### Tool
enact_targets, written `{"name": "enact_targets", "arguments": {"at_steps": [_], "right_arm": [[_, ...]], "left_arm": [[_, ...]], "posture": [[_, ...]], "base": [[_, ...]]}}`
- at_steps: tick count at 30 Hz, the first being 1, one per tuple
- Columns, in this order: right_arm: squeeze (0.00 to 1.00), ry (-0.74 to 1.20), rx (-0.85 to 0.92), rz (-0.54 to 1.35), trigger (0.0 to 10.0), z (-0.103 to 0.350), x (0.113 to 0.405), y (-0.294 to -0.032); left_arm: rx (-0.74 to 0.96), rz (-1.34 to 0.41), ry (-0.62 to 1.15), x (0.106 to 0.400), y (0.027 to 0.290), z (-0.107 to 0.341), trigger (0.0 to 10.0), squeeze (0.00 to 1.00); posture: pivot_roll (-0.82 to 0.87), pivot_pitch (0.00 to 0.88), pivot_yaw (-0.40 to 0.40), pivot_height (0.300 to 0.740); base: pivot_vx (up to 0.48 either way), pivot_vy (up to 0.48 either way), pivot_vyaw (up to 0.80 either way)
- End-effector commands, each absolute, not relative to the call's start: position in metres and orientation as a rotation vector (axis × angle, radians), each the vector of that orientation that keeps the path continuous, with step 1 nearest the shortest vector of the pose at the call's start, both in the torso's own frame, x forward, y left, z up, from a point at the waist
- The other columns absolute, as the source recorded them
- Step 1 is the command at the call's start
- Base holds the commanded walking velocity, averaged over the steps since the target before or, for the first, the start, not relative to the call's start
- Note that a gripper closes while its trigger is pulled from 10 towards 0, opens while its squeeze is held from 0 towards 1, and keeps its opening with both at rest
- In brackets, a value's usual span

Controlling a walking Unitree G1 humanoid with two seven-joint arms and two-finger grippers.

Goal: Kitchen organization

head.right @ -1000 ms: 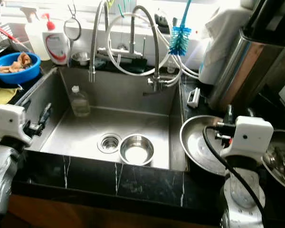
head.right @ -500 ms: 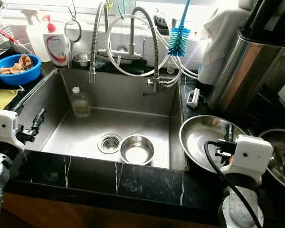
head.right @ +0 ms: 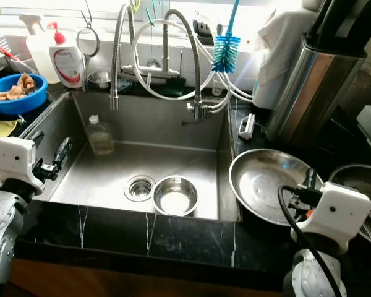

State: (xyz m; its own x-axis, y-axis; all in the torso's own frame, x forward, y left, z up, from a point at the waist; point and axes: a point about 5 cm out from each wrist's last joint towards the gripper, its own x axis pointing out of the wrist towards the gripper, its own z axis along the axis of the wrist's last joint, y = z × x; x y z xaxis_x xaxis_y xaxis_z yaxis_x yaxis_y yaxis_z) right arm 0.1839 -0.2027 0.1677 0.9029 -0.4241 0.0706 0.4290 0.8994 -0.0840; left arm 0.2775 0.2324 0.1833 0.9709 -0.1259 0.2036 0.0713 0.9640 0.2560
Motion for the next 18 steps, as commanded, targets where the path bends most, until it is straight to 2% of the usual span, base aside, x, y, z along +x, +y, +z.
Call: {"name": "enact_targets", "arguments": {"at_steps": [1,6,11,18], "right_arm": [[0.00,-0.043,-0.060,-0.434,10.0,0.170,0.179,-0.192],[0.00,0.031,-0.026,-0.464,10.0,0.158,0.167,-0.190],[0.00,0.054,-0.065,-0.450,10.0,0.152,0.155,-0.191],[0.00,0.051,0.058,-0.534,10.0,0.148,0.148,-0.199]], "left_arm": [[0.246,-0.111,-0.213,0.282,0.230,0.184,10.0,0.00],[0.235,-0.118,-0.217,0.285,0.228,0.185,10.0,0.00],[0.227,-0.133,-0.216,0.285,0.225,0.184,10.0,0.00],[0.218,-0.137,-0.217,0.287,0.223,0.183,10.0,0.00]], "posture": [[-0.04,0.000,-0.007,0.740],[-0.05,0.000,-0.007,0.740],[-0.05,0.000,-0.007,0.740],[-0.05,0.000,-0.011,0.740]], "base": [[0.000,0.000,0.00],[0.000,0.000,0.00],[0.000,0.000,0.00],[0.000,0.000,0.00]]}}
